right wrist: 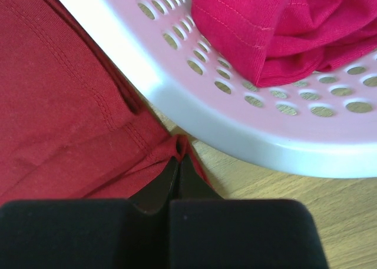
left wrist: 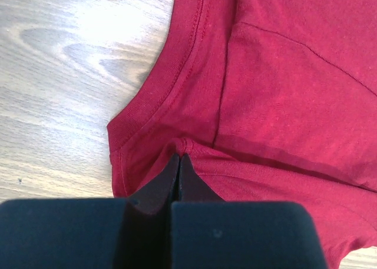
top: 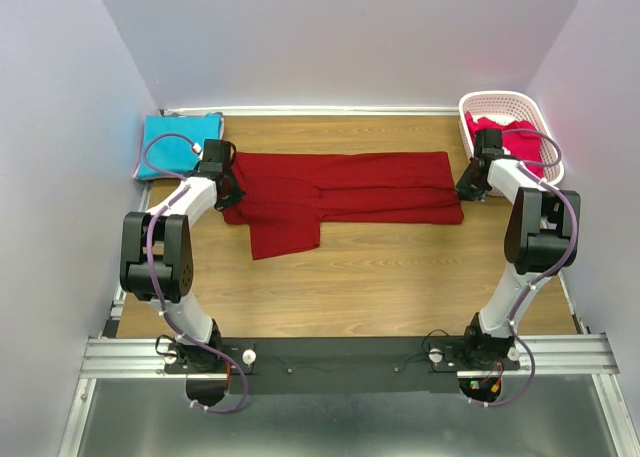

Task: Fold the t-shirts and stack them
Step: Fold the tshirt

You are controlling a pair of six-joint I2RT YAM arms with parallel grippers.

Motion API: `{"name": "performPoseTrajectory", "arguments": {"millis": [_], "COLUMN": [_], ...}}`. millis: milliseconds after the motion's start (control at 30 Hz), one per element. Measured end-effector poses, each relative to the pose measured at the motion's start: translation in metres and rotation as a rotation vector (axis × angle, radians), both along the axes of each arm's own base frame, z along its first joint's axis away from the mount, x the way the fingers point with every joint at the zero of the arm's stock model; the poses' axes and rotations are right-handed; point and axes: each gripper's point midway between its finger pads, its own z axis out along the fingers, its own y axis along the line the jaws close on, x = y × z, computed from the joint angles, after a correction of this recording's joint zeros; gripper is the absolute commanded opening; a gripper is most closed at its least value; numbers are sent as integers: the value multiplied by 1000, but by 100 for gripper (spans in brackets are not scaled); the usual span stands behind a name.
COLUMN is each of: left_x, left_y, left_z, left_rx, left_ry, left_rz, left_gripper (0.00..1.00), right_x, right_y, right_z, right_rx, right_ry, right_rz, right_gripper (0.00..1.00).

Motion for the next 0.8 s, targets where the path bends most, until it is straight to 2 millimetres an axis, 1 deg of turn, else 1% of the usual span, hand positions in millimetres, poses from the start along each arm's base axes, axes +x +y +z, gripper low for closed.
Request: {"name": "performPoseTrajectory", "arguments": {"millis": [167, 333, 467, 667, 800], "left_x": [0, 0, 0, 1, 0], "left_y": [0, 1, 4, 10, 11], "left_z": [0, 2, 3, 2, -5], "left_rx": [-2, 1, 4, 7, 10], "left_ry": [0, -5, -9, -8, 11], "left_rz": [6, 13, 21, 38, 43], "left_gripper": [0, 0, 0, 0, 0], "right_x": [1, 9, 12, 12, 14], "right_y": [2, 4, 6, 7, 7], "right_z": [2, 11, 14, 12, 7], "right_rx": [-2, -6, -7, -6, -6], "right_ry": [-5, -32, -42, -39, -34], "right_rz": [8, 18, 24, 26, 26], "right_gripper": [1, 1, 1, 1, 3]}}
